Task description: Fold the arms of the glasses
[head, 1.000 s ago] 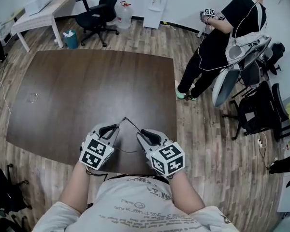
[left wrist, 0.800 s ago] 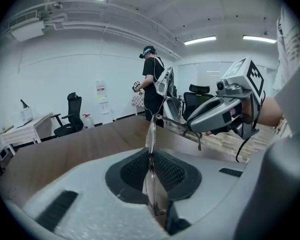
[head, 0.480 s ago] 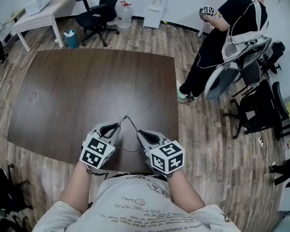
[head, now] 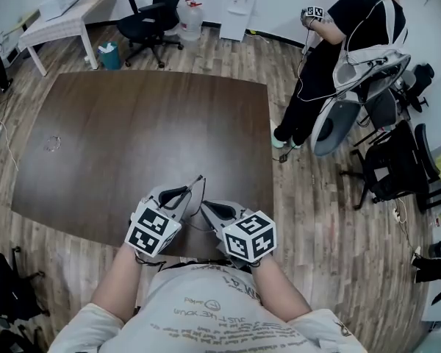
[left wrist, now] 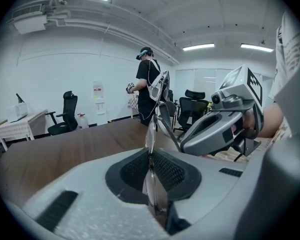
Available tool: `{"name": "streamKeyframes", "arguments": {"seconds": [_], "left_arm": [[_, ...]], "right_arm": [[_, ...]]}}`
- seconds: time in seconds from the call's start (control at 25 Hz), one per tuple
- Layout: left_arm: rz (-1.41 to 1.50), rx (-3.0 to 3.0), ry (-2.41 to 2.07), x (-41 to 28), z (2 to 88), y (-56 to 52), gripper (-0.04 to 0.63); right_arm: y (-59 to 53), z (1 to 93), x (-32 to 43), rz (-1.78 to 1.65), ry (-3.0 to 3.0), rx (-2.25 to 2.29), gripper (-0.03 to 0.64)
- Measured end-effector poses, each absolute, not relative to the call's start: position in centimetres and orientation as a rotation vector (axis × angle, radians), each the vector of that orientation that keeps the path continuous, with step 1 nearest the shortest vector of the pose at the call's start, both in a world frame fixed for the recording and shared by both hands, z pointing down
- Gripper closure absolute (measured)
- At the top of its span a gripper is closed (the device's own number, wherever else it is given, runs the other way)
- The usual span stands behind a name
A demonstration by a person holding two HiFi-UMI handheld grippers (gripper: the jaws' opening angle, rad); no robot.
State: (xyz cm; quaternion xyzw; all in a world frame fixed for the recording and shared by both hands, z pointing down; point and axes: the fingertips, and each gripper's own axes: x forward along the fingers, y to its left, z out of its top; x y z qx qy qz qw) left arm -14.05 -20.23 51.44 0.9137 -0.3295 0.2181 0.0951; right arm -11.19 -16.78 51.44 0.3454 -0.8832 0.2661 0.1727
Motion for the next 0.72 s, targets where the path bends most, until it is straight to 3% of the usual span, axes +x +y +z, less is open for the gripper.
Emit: {"name": "streamKeyframes", "arguments": {"seconds": [0.72], "left_arm": [[0.641,2.726,-0.932,-12.8,50.9,-18.8,0.552]], "right_arm": [[-16.0,51.0,-12.2,0.747,-2.534,0.936,0.603]]}}
